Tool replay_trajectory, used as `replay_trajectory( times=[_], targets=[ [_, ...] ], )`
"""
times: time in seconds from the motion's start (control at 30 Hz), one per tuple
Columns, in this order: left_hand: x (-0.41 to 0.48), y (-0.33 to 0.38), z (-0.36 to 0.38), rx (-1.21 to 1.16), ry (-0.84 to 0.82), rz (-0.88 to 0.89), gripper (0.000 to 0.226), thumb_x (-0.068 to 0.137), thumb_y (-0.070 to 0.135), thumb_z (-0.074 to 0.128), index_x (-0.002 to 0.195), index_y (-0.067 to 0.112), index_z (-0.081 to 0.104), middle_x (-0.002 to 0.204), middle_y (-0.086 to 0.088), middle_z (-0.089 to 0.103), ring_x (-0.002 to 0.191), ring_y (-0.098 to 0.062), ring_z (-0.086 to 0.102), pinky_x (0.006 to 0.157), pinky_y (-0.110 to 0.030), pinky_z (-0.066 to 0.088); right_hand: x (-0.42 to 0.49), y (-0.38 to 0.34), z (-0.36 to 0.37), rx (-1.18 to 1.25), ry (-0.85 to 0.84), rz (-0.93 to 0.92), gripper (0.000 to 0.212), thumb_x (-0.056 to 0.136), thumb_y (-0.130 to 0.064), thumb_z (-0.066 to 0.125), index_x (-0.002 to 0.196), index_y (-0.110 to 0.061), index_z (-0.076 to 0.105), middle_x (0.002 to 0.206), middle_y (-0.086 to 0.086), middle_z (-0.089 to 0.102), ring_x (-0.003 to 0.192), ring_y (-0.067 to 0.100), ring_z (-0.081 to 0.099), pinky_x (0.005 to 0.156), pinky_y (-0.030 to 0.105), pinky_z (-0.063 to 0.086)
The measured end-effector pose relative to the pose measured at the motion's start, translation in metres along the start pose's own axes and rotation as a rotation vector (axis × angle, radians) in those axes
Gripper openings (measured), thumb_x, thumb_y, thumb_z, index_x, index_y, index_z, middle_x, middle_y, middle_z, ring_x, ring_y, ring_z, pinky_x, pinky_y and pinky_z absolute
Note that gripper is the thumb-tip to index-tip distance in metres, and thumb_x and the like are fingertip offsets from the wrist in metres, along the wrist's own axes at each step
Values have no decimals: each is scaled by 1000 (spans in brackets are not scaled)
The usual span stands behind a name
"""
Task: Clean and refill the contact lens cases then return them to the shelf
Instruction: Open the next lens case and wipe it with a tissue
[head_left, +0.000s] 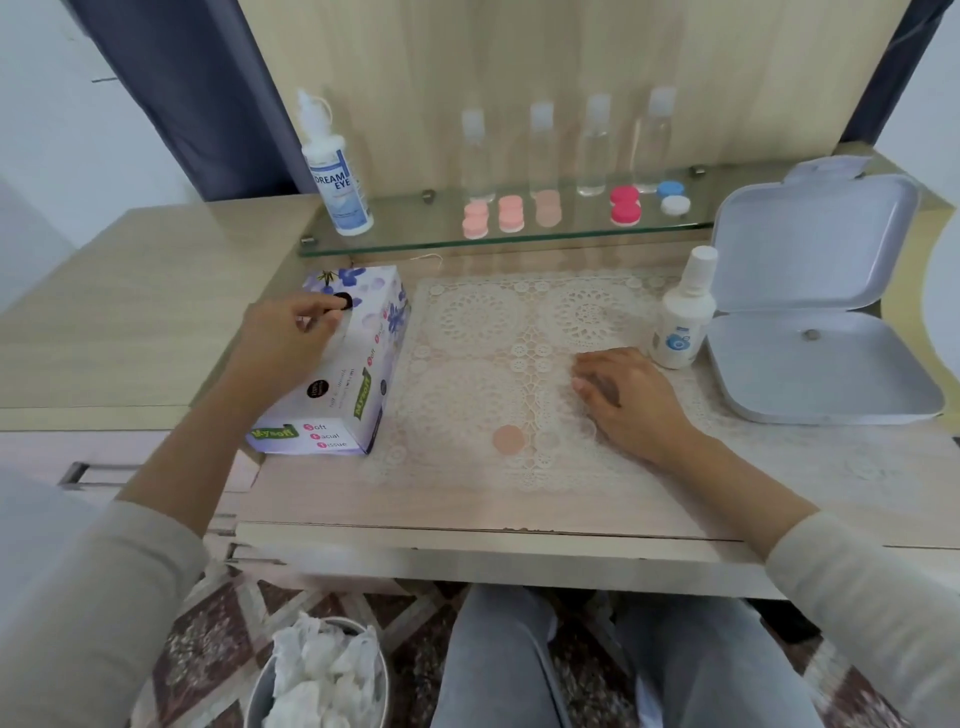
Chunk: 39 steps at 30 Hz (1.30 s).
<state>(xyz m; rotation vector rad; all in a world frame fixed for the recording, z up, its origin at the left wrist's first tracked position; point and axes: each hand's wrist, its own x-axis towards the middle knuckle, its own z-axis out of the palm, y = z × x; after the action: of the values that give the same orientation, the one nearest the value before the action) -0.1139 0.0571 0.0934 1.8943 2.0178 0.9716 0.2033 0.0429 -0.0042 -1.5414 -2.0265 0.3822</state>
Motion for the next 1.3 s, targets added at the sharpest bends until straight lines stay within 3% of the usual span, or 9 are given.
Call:
replay_trajectory(
  times=[0.1, 0.17, 0.23, 0.37, 0.53, 0.83, 1.03, 1.17, 1.3],
  targets=[
    [10, -21, -8, 117, -8, -10, 20, 88, 13, 57, 105, 13, 68, 102, -10, 66, 68, -4, 57, 67, -6, 41, 0, 1, 2, 7, 17, -2, 25, 90, -23, 55, 105, -8, 68, 117, 5, 63, 114, 24, 50, 90, 25, 33],
    [15, -26, -11, 183, -13, 4, 19, 87, 11, 58, 103, 9, 69, 105, -13, 67, 85, -16, 61, 80, -18, 41, -1, 1, 2, 14, 25, -8, 25, 90, -24, 56, 104, -8, 69, 116, 5, 64, 113, 24, 51, 90, 25, 34],
    [20, -23, -11, 213, -51, 9, 19, 86, 7, 58, 102, 8, 70, 105, -13, 67, 92, -26, 60, 85, -25, 40, -1, 1, 2, 22, 31, -2, 25, 90, -23, 57, 104, -7, 69, 115, 5, 64, 112, 23, 52, 90, 24, 34],
    [30, -24, -7, 376, -181, 36, 22, 85, 6, 58, 101, 12, 70, 104, -14, 67, 94, -28, 58, 81, -28, 41, -1, 0, 2, 23, 41, -8, 23, 89, -22, 58, 103, -7, 69, 115, 5, 65, 111, 23, 52, 88, 23, 33],
    [36, -34, 0, 626, -330, 126, 36, 83, 13, 62, 118, 18, 62, 111, -15, 63, 113, -32, 44, 88, -37, 42, -1, 1, 2, 19, 34, -11, 24, 89, -23, 58, 104, -8, 69, 115, 4, 65, 112, 22, 52, 88, 22, 32],
    [33, -31, 2, 605, -246, 238, 18, 81, 6, 59, 88, 11, 74, 91, -17, 69, 96, -34, 53, 78, -36, 44, -2, 1, 2, 29, 25, -15, 35, 87, -33, 51, 103, -8, 69, 114, 4, 65, 110, 22, 53, 87, 23, 33],
    [36, -33, 6, 668, -260, 246, 22, 84, 13, 55, 98, 13, 72, 96, -15, 67, 93, -34, 55, 72, -33, 44, -1, 3, 2, 34, 31, -15, 26, 88, -25, 57, 103, -8, 69, 113, 3, 66, 110, 22, 53, 88, 23, 32],
    [38, -32, 7, 667, -262, 214, 19, 83, 14, 56, 91, 18, 74, 95, -12, 68, 91, -31, 56, 71, -33, 47, -1, 1, 2, 41, 30, -10, 39, 84, -36, 48, 102, -9, 70, 112, 2, 66, 108, 20, 54, 87, 22, 32],
    [39, -34, 8, 658, -233, 203, 18, 83, 16, 56, 83, 15, 74, 88, -14, 65, 85, -32, 55, 66, -34, 46, -2, 1, 2, 39, 29, -9, 34, 87, -32, 52, 102, -8, 70, 112, 2, 66, 109, 20, 53, 87, 21, 32]
  ],
)
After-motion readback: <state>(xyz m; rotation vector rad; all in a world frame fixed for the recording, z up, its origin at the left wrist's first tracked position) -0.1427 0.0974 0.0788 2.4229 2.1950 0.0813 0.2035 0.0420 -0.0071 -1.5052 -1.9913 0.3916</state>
